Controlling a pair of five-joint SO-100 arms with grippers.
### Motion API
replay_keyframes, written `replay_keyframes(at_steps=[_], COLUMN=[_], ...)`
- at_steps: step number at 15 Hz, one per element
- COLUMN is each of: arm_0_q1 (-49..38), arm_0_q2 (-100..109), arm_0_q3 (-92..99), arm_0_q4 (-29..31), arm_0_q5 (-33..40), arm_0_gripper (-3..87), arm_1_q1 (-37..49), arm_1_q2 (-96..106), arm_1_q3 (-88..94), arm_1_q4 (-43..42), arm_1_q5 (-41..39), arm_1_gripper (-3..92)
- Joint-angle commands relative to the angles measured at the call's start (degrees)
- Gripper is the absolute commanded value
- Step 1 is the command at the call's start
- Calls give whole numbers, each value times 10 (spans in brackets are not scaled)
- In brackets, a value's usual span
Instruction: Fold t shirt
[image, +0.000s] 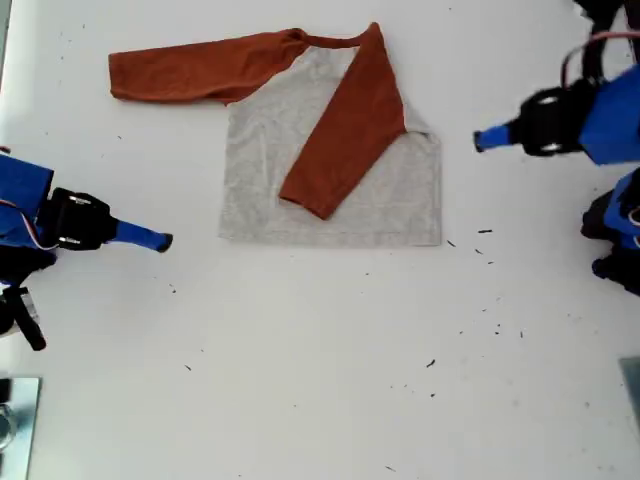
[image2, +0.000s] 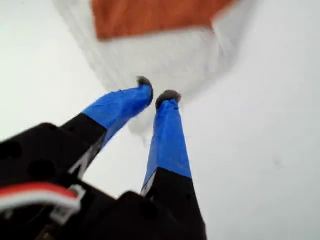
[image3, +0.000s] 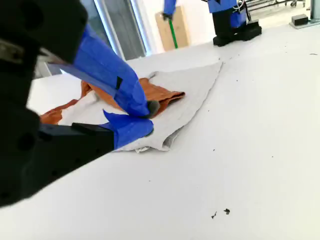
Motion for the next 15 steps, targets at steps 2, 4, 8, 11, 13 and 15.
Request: replay_keyframes(at_steps=[2,4,8,11,13,15], arm_0_q1=[4,-7,-18,-55,-192,-484], arm_0_q2=[4,4,4,-248,-499,-511], arm_0_q3=[5,5,4,-178,-445,-533], arm_0_q4=[-2,-2,-3,-29,146,229], arm_0_q5=[4,0,-53,-210,-184,4], arm_0_gripper=[-2,1,-3,-4,-4,28], arm_1_q1=[-58,-55,-33,-32,-32,-35], arm_1_q2=[333,336,334,334,334,334], arm_1_q3=[257,328,373,374,375,375], arm_1_q4=[55,64,59,58,55,55], arm_1_q5=[79,117,95,94,95,93], arm_1_gripper=[35,35,35,35,35,35])
